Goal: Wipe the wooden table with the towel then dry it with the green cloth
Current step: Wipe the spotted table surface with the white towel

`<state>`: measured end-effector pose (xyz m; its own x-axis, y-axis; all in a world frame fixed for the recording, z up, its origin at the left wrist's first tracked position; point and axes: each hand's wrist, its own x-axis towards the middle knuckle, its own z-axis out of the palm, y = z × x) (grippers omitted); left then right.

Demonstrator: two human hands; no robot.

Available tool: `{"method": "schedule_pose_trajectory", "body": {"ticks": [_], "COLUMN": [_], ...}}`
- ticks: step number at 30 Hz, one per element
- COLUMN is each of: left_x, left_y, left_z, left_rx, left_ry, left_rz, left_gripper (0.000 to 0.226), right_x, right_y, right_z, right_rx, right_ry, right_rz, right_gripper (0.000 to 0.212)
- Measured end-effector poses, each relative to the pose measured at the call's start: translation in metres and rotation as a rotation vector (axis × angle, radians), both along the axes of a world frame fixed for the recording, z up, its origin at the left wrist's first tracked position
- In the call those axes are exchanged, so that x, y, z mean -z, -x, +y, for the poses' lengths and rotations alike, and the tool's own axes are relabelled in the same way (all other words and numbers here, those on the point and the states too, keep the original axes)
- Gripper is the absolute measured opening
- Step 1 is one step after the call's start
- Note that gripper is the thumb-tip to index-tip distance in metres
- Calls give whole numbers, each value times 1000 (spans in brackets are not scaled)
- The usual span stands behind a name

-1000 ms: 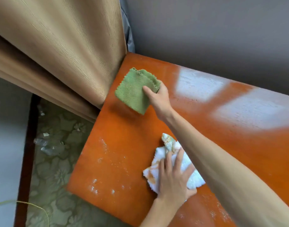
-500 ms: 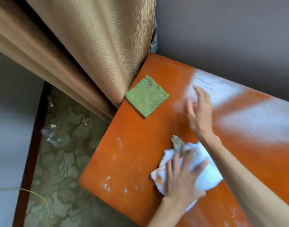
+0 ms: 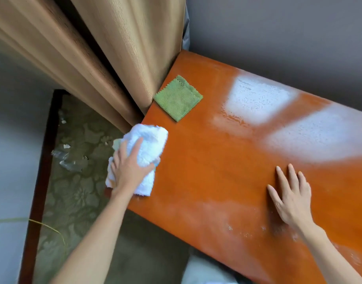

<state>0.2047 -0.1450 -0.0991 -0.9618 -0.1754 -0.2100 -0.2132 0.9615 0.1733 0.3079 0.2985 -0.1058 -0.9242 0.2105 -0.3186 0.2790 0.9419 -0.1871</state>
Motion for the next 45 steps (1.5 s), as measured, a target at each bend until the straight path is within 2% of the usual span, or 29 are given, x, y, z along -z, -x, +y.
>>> {"method": "schedule_pose_trajectory", "body": {"ticks": [5,8,11,16,18,21,23,26,28,32,35,40,42,45], "left_x": [4,2,-5,-12,-11,-8,-4,-4,-5,2,9,13,8,0], "left_y": [15,0,-36,-100,-115,-122,-120,-104,-89,-67,-64,-70,-90,-129], "left_z": [26,69,133,232,239,210,181,135,97,19,-3,59,100,162], "left_rx": [-244,-251,-91,324,442,482,411,91,-44,-87,-163,-495,-450,-237], "left_ry": [-28,-15,-32,-111,-108,-98,-73,-80,-36,1,6,-45,-53,-81], "left_rz": [35,58,29,-26,-34,24,32,13,29,99,114,117,119,132], "left_gripper": [86,84,83,94,98,101,102,101,96,89,87,82,80,81], "right_x": [3,1,-5,-9,-7,-1,2,7,10,19,24,33,35,35], "right_y": [5,3,6,-3,-7,-10,-13,-17,-18,-18,-17,-20,-21,-20], "right_z": [-3,-1,2,4,7,14,14,8,1,-4,-3,1,2,3], "right_rx": [39,34,35,-3,-24,-28,-34,-22,13,44,33,23,11,14], "right_ry": [0,7,37,74,77,94,88,72,79,77,67,67,61,73], "right_rz": [-66,-113,-150,-146,-130,-96,-80,-55,-77,-95,-106,-85,-81,-96], "right_gripper": [70,68,67,64,63,61,60,60,63,64,73,71,71,69]}}
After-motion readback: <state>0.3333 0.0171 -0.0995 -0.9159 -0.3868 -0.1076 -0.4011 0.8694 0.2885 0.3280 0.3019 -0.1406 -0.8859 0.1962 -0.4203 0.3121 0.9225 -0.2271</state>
